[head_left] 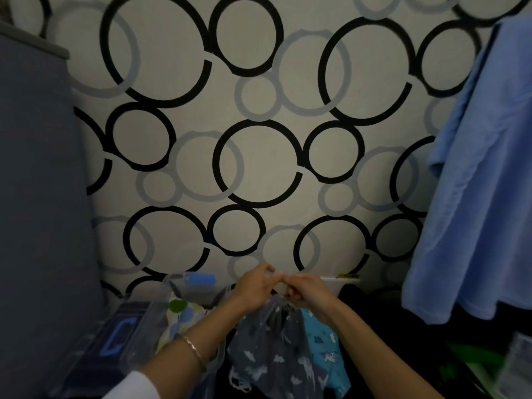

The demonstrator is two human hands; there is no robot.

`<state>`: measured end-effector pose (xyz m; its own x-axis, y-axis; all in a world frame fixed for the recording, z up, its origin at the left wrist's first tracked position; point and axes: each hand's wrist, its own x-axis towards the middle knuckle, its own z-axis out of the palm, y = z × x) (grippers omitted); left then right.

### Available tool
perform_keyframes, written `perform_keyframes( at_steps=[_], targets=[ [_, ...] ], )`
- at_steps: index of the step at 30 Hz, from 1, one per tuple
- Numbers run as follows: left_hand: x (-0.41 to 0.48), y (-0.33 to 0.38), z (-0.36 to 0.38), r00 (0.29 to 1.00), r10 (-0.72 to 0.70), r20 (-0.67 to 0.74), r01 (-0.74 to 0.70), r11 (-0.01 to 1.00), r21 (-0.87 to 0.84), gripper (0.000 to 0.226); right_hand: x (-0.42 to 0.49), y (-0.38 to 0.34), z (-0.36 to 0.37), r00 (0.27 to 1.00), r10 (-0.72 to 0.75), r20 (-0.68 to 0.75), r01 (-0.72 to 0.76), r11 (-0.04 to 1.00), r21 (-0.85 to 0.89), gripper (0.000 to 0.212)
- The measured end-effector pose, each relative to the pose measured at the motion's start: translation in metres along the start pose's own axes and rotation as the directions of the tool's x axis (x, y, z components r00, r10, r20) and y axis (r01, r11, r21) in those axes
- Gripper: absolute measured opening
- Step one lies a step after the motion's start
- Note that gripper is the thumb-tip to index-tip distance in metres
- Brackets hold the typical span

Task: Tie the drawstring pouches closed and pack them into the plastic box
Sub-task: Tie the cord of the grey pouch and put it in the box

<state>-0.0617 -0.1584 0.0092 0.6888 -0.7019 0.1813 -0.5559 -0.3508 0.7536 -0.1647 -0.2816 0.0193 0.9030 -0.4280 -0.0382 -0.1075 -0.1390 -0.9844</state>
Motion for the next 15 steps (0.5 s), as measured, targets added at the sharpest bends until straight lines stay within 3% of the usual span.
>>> perform_keyframes(
  at_steps=[1,6,9,12,15],
  targets=[
    [0.001,-0.005,-0.005,1.000,0.026,-0.011,-0.026,1.000,-0.013,0.026,0.000,0.000,-0.002,1.000,-0.003,-0.013,0.003,1.000,0.002,0.043],
    [-0.001,-0.037,-0.051,0.995,0.049,0.083,-0.044,0.997,-0.065,0.038,-0.004,0.003,-0.019,0.998,-0.054,-0.036,0.053,0.998,-0.025,0.030],
    [-0.004,-0.053,-0.074,0.990,0.010,0.140,-0.019,0.998,0.064,0.037,-0.005,0.005,-0.018,0.997,-0.028,0.076,0.026,0.999,0.023,0.031],
    [-0.007,-0.048,-0.068,0.981,-0.034,0.189,0.004,0.988,0.155,0.037,-0.004,0.003,-0.004,0.991,-0.054,0.125,0.063,0.996,-0.069,0.033],
    [-0.013,-0.020,-0.045,0.967,0.062,0.249,-0.070,0.997,0.024,0.032,-0.002,-0.001,0.006,0.987,-0.082,0.139,0.102,0.985,-0.142,0.032]
  ],
)
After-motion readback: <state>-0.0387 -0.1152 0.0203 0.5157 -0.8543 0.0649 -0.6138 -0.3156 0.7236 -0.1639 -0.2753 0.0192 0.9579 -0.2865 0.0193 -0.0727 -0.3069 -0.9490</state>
